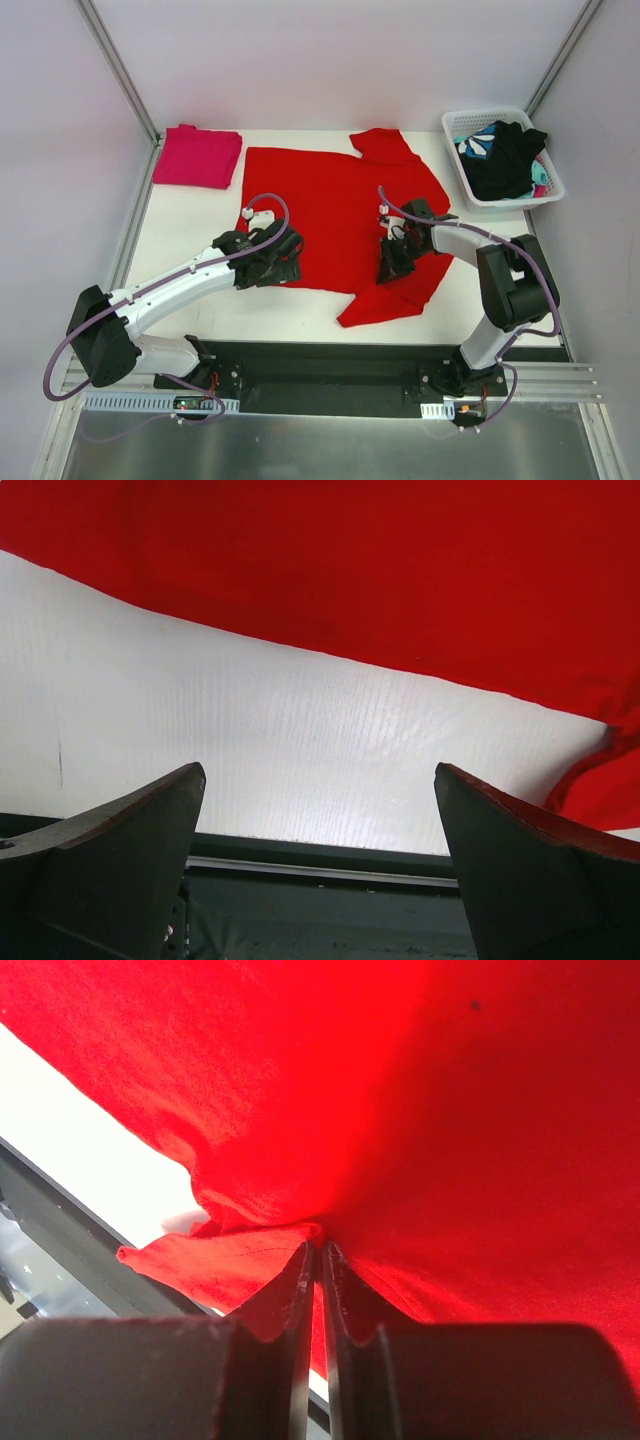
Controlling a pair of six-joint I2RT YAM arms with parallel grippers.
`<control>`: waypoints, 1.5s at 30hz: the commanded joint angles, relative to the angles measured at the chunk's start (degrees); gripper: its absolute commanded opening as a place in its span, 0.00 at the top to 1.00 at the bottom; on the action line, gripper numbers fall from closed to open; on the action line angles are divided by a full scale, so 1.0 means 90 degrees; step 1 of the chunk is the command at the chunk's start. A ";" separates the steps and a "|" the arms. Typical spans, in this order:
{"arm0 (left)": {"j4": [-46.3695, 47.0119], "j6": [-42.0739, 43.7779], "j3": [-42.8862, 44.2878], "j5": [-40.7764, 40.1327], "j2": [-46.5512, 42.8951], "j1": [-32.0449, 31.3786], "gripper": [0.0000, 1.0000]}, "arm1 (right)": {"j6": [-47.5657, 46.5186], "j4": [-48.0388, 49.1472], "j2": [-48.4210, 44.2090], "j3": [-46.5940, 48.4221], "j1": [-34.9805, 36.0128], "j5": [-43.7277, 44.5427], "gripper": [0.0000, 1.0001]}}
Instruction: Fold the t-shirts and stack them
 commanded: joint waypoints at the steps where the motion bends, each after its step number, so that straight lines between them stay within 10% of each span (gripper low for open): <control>1: -0.0162 -0.0024 0.0113 0.0082 -0.0136 0.0046 0.01 | -0.0066 -0.0141 -0.0332 0.0065 0.0067 -0.0022 0.98; 10: -0.0065 -0.0142 0.0016 -0.0074 -0.0048 0.0124 0.01 | 0.0080 -0.0686 -0.0995 0.0211 0.0076 0.0514 0.99; 16: 0.0832 0.0122 -0.0753 0.0695 -0.0497 0.1489 0.01 | 0.0042 -0.1409 -0.1855 0.0455 0.0076 0.1315 0.99; 45: 0.3528 -0.0337 -0.3187 0.0550 -0.1767 0.3689 0.35 | 0.0022 -0.1684 -0.2471 0.0445 0.0076 0.1189 0.99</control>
